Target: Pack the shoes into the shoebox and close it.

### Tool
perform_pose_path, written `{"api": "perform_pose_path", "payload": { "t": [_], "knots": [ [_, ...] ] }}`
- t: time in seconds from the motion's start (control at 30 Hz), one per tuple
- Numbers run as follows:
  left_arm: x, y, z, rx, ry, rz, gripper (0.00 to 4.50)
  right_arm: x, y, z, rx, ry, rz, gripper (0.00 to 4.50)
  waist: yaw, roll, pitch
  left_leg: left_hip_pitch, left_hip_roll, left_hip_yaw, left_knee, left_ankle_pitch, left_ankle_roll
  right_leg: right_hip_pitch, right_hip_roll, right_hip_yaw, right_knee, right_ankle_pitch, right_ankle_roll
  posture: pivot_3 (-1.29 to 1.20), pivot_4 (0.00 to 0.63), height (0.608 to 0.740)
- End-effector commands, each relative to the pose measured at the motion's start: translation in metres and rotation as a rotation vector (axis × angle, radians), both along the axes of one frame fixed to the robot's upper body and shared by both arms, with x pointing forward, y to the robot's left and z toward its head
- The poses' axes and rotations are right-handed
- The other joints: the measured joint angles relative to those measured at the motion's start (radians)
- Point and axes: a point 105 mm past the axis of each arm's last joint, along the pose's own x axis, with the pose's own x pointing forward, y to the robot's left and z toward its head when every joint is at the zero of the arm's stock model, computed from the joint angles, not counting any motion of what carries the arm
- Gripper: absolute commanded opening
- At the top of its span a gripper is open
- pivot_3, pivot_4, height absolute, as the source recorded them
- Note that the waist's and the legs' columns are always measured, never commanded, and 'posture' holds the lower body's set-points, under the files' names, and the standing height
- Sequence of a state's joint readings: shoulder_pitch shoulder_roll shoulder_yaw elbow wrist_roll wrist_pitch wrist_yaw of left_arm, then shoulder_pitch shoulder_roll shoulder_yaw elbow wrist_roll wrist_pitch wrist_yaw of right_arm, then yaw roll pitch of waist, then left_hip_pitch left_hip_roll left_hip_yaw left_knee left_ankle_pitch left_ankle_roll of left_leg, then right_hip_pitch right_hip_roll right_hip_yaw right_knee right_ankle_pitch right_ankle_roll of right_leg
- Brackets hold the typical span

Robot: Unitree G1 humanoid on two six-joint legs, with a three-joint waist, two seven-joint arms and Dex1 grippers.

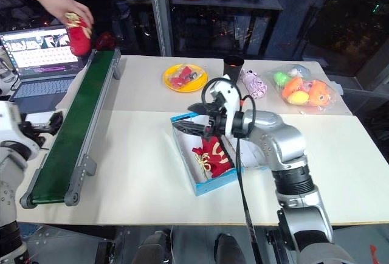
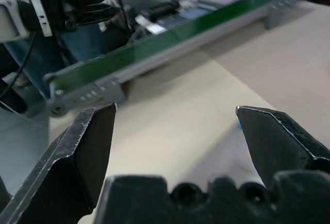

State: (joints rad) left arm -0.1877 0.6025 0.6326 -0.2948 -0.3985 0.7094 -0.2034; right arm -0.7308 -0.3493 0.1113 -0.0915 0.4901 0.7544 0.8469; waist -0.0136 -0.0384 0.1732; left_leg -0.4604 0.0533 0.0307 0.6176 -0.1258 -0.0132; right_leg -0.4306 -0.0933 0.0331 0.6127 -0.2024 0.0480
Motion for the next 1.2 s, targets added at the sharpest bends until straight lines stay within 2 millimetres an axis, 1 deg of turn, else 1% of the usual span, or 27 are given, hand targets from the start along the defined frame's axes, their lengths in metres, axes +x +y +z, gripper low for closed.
{"api": "perform_pose_path", "payload": {
  "t": [0.03,0.17,0.23,0.33,0.37,0.47,0.57,0.67,0.8,0.9,1.0,1.2],
  "knots": [
    [-0.002,0.005,-0.001,0.022,-0.032,-0.001,4.5,0.002,0.006,0.01,0.012,-0.086,-0.023,4.42,0.002,0.0,0.0,0.0,0.0,0.0,0.0,0.0,0.0,0.0,0.0,0.0,0.0,0.0,0.0,0.0,0.15,0.736],
    [0.003,0.003,-0.02,0.0,-0.004,0.017,4.5,0.003,0.011,0.014,0.045,-0.089,-0.035,4.42,0.001,0.0,0.0,0.0,0.0,0.001,-0.001,0.0,0.0,-0.001,0.0,0.0,0.0,0.0,0.0,0.0,0.15,0.736],
    [0.007,0.0,-0.026,-0.012,0.002,0.014,4.5,0.005,0.013,0.014,0.039,-0.099,-0.048,4.42,0.001,-0.001,0.0,0.0,0.0,0.001,-0.001,0.0,0.0,-0.001,0.0,0.0,0.001,0.0,0.0,0.0,0.15,0.736],
    [0.013,0.0,-0.031,-0.021,0.007,0.016,4.5,0.004,0.017,0.014,0.036,-0.105,-0.044,4.42,0.0,-0.001,0.0,0.0,0.0,0.001,-0.001,0.0,0.0,-0.002,0.001,0.0,0.001,0.001,0.0,0.0,0.15,0.736],
    [0.015,0.001,-0.031,-0.024,0.005,0.02,4.5,0.003,0.019,0.014,0.036,-0.106,-0.041,4.42,0.0,-0.001,0.0,0.0,0.0,0.001,-0.001,0.0,0.0,-0.002,0.001,0.0,0.001,0.002,0.003,0.0,0.15,0.736],
    [0.021,0.006,-0.032,-0.022,0.009,0.03,4.5,-0.001,0.022,0.015,0.026,-0.12,-0.024,4.42,0.0,-0.001,0.0,0.0,0.0,0.001,-0.002,0.0,0.0,-0.002,0.001,0.0,0.002,0.003,0.004,0.0,0.15,0.736],
    [0.029,0.005,-0.028,-0.018,-0.001,0.017,4.5,-0.005,0.024,0.014,0.009,-0.131,-0.003,4.42,0.0,-0.001,0.0,0.0,0.0,0.001,-0.002,0.0,0.0,-0.003,0.001,0.0,0.002,0.004,0.005,0.0,0.15,0.736],
    [0.037,-0.002,-0.024,-0.011,-0.01,-0.016,4.5,-0.006,0.023,0.014,0.005,-0.136,-0.003,4.42,0.0,-0.001,-0.001,0.0,0.0,0.001,-0.002,0.0,0.0,-0.003,0.001,0.0,0.002,0.004,0.005,0.0,0.15,0.736],
    [0.046,-0.012,-0.018,0.008,-0.012,-0.053,4.5,-0.002,0.012,0.011,-0.022,-0.154,-0.047,4.42,0.001,-0.001,-0.001,0.0,0.0,0.001,-0.002,0.0,-0.001,-0.002,0.001,0.0,0.002,0.004,0.005,0.0,0.15,0.736],
    [0.053,-0.009,-0.009,0.006,-0.026,-0.049,4.5,0.004,0.004,0.009,-0.048,-0.169,-0.105,4.42,0.001,-0.001,-0.001,0.0,0.001,0.001,-0.002,0.0,-0.001,-0.003,0.001,0.0,0.002,0.004,0.005,0.0,0.15,0.736],
    [0.062,-0.008,-0.001,0.004,-0.035,-0.052,4.5,0.02,-0.007,-0.002,-0.143,-0.208,-0.218,4.42,0.001,-0.001,-0.001,0.0,0.0,0.001,-0.002,0.0,-0.001,-0.003,0.001,0.0,0.003,0.004,0.005,0.0,0.15,0.736],
    [0.081,-0.006,0.012,0.015,-0.058,-0.065,4.5,0.019,-0.007,-0.006,-0.138,-0.195,-0.234,4.42,0.0,-0.002,0.0,0.0,0.0,0.001,-0.003,0.001,-0.001,-0.003,0.001,0.0,0.002,0.004,0.006,0.0,0.15,0.736]
  ]
}}
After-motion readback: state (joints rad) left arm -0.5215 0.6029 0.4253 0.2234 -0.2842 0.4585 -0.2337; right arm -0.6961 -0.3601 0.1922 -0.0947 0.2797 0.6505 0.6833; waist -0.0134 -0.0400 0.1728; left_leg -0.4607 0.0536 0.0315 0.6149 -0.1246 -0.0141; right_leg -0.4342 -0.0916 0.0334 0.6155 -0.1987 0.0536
